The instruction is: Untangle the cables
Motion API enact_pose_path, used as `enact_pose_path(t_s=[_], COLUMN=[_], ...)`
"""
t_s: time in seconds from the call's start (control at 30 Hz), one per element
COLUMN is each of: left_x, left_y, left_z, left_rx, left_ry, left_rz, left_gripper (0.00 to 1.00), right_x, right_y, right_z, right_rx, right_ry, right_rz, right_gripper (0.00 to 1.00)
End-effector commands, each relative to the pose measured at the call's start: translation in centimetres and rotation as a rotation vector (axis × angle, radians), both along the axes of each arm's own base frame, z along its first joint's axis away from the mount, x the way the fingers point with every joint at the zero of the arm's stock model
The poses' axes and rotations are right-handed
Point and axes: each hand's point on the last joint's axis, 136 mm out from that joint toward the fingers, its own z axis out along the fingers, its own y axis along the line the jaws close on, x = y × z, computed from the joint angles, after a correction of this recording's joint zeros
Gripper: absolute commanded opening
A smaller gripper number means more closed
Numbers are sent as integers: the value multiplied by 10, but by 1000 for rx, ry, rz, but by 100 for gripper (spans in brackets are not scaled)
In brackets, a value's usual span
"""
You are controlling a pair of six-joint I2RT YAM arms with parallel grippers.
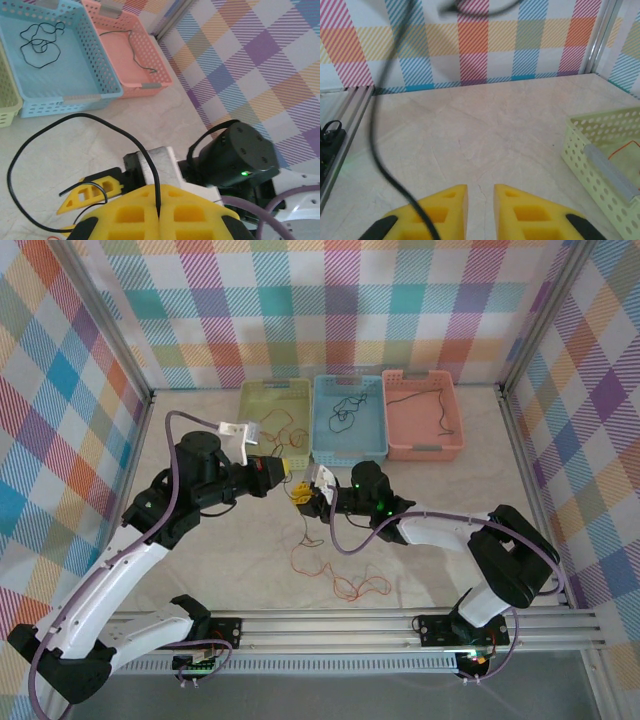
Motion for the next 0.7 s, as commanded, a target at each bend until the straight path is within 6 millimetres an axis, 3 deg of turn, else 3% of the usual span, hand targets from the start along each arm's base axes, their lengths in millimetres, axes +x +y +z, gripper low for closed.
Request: enact_pose_path(t_s=[0.0, 0.47, 0.67], left_x=[-13, -32, -31], left_y=[-5, 4, 3], left_z=[30, 96, 107], left_rx=[-57, -153, -162], left_ry=[-39, -148, -165], left_rz=[-52, -70, -71], left_gripper=[0, 0, 0], right_x=[4, 40, 53], right_y=[-6, -37, -46], right_z=[-2, -35, -42], right_rx=[3, -41, -19], right_ry=[-11, 77, 141], right_rz=[-43, -228, -278], right_gripper=[15, 17, 17])
